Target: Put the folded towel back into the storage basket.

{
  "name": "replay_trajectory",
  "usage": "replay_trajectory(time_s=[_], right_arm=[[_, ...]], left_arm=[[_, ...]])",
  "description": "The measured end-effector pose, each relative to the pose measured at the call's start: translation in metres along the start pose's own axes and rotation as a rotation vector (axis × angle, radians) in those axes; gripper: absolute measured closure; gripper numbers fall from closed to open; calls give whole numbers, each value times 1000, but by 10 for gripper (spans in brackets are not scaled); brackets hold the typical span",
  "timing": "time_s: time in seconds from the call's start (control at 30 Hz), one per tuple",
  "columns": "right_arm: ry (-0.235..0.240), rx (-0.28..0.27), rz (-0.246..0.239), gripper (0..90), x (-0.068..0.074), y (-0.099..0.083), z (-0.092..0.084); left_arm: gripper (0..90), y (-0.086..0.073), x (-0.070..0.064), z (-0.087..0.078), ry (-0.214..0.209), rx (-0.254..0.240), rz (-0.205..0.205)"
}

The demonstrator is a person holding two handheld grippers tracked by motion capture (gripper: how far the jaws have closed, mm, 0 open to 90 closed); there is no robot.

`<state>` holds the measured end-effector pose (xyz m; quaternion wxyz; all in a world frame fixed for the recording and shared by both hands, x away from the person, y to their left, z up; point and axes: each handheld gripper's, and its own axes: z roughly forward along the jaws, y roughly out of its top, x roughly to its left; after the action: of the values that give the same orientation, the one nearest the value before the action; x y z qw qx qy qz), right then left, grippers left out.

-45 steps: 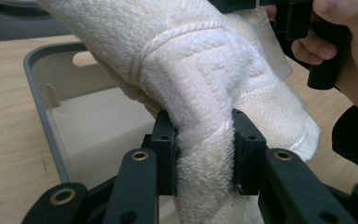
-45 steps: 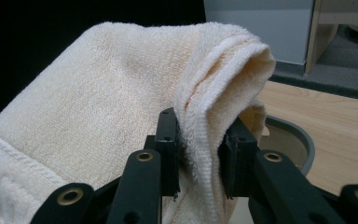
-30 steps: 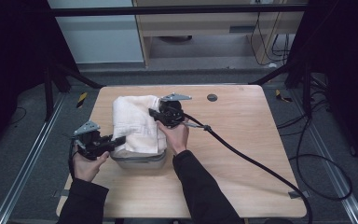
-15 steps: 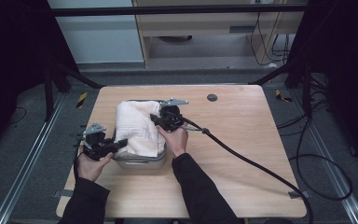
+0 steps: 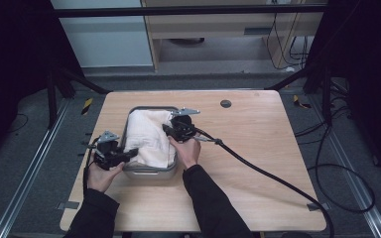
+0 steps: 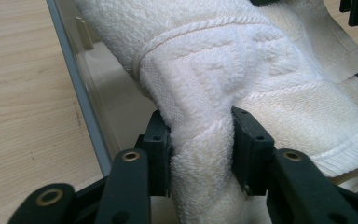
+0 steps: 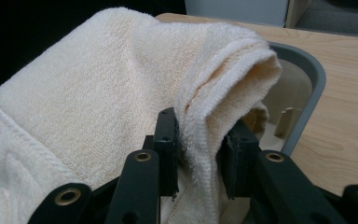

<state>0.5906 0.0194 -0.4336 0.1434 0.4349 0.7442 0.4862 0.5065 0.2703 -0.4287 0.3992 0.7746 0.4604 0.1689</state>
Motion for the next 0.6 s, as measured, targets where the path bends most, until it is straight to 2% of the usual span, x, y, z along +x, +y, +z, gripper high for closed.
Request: replay_trajectory(time_s=[0.2,0.23,0.3,0.33,0.43,0.53,0.6], right_arm=[[-18,16,-26,686,0,-3,2],[-18,23,-30,675,0,-3,2],[-19,36,-42,650,-1,-4,3],[-19,36,-42,650,-1,-4,3],[-32,43,-77,581,-1,-6,5],[-47,18,-114,498,0,-4,1],[-52,-14,-142,475,0,0,-4]], left_arm=[[519,1,-1,1,40,7,11],[503,1,-1,-1,69,2,16],[491,1,-1,-3,71,-10,16],[491,2,-1,-6,67,-32,9],[471,7,-4,-17,66,-86,23],[460,8,-5,-21,70,-113,28],[458,8,-6,-22,73,-126,24]])
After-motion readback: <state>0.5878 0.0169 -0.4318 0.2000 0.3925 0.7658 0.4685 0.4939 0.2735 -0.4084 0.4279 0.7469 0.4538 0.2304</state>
